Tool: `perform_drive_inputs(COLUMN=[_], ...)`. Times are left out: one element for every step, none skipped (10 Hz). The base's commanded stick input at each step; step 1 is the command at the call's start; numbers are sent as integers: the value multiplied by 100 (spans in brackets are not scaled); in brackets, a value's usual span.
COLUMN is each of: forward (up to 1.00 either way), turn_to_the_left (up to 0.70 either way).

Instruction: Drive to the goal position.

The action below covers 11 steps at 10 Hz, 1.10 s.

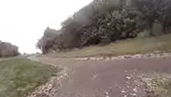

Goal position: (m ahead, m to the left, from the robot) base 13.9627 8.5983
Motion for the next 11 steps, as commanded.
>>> perform_drive_inputs(forward=[70,70,70,70,70,70,70,70,70,70,70], turn_to_the_left=[0,0,0,0,0,0,0,0,0,0,0])
